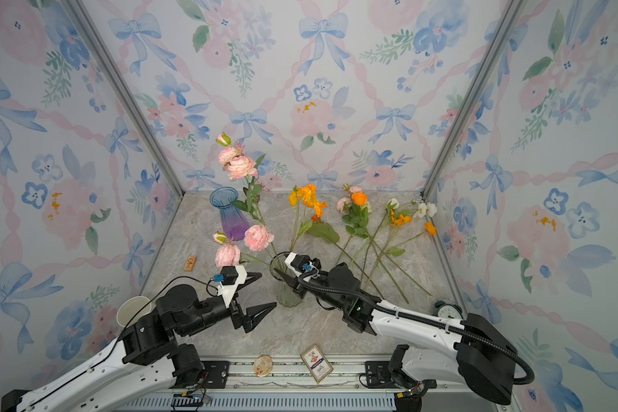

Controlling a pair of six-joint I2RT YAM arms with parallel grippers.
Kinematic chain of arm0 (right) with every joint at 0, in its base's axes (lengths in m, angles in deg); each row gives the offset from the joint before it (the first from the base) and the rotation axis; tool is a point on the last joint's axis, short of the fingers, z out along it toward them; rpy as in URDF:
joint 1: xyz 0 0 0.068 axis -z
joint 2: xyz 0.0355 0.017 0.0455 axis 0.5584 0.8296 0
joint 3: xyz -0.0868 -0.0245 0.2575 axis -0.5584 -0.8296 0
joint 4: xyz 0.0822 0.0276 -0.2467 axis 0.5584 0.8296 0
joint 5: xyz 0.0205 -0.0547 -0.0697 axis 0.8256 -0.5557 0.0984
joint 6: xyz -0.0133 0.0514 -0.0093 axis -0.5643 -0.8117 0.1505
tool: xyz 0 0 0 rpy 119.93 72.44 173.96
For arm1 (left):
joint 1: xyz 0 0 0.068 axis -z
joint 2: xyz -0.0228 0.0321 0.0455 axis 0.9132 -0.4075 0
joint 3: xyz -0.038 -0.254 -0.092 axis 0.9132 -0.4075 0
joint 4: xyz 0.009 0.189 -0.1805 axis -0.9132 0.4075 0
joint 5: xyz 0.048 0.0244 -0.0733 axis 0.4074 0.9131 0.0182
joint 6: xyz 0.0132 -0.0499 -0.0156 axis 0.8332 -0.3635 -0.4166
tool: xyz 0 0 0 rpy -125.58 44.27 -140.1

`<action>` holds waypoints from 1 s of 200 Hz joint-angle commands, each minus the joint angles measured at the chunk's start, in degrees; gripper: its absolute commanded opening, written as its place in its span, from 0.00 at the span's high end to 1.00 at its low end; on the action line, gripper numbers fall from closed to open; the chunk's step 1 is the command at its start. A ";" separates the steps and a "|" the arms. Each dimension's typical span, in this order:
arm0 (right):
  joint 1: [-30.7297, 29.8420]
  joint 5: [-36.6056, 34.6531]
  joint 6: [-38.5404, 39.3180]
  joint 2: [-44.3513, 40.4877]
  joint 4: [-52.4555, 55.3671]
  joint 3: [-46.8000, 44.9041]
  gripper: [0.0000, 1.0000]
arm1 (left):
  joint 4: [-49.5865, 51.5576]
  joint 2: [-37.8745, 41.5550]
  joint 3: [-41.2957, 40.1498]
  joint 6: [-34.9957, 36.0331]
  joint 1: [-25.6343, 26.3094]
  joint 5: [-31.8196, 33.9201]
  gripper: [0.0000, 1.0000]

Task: Arrange flowers in a vase
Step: Place the flower in the vase, then pick up the flower from the flowers.

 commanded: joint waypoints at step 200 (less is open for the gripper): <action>47.47 1.20 -30.90 -16.77 56.85 5.03 0.08 | 0.00 -28.54 22.08 21.59 7.01 -0.33 0.03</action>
